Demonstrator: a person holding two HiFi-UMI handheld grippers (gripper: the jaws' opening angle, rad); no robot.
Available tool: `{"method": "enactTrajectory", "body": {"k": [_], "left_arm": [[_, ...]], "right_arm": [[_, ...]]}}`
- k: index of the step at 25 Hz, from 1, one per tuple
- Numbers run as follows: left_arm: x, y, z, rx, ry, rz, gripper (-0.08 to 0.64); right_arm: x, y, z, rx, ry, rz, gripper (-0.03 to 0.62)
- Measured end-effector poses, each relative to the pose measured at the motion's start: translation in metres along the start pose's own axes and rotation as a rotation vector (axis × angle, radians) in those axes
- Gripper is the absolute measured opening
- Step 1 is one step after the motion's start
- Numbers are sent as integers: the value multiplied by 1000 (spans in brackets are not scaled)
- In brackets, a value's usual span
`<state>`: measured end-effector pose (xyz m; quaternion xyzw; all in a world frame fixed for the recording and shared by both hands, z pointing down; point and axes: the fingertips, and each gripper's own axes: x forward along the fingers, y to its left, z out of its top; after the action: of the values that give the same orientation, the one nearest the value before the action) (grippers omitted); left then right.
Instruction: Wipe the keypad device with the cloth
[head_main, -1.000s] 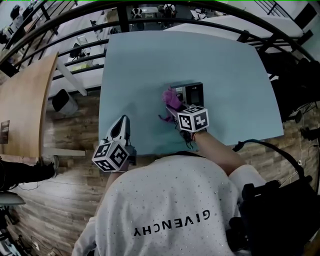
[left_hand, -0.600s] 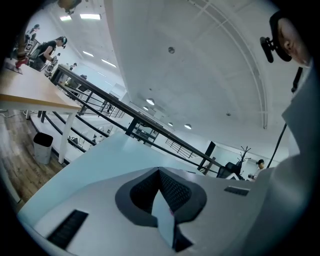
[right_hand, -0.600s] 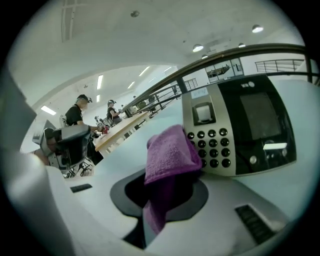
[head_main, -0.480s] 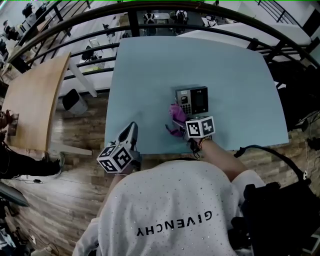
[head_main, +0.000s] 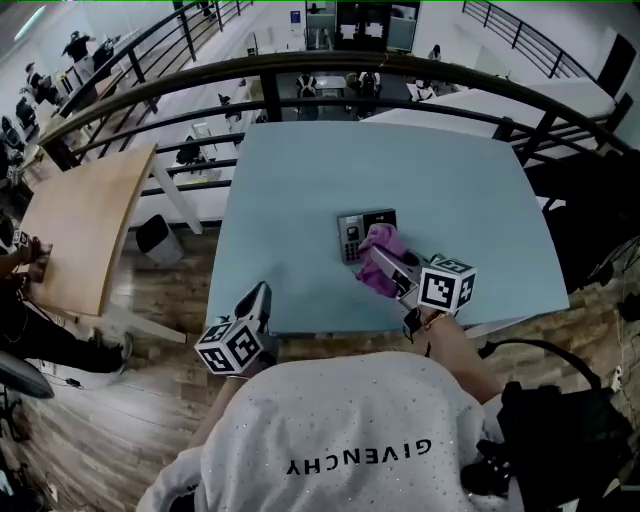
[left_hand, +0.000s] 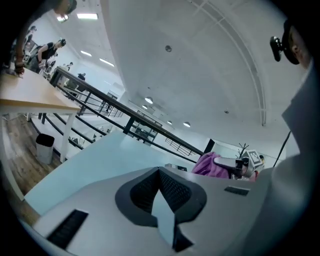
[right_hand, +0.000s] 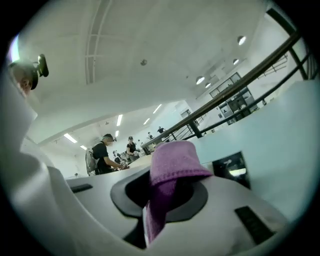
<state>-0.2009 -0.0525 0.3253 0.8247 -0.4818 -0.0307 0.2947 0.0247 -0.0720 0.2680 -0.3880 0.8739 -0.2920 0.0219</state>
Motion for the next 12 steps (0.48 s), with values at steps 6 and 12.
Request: {"method": "enactTrajectory", "body": {"k": [6, 12], "left_arm": [[-17, -43, -9, 27, -78, 32, 2], [-28, -125, -52, 18, -12, -86, 2]], "right_arm": [[-107, -9, 7, -160, 12, -164, 44], [-193, -7, -9, -192, 4, -234, 41]]}}
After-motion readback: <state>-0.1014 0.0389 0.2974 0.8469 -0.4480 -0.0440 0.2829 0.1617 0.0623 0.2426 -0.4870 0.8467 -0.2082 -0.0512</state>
